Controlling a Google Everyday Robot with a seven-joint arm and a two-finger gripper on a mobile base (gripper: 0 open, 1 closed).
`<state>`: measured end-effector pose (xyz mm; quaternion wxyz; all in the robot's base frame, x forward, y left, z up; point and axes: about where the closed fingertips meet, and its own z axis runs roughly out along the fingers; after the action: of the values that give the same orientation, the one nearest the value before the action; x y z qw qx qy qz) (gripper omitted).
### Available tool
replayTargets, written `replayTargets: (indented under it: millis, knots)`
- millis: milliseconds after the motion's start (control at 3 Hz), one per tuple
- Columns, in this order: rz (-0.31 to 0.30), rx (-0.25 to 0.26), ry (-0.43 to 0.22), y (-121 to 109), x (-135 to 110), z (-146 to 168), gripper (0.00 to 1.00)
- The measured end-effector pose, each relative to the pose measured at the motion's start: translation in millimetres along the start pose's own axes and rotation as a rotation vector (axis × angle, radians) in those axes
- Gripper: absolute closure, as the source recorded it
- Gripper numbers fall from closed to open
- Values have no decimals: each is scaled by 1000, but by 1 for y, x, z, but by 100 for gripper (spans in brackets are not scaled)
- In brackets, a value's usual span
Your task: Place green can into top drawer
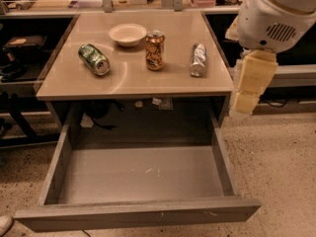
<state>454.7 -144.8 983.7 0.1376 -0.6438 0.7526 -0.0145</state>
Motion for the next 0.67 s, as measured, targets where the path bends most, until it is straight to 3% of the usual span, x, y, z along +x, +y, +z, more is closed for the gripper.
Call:
replayTargets:
  millis: [667]
  knots:
    - [19, 9, -32, -6, -16, 8, 0]
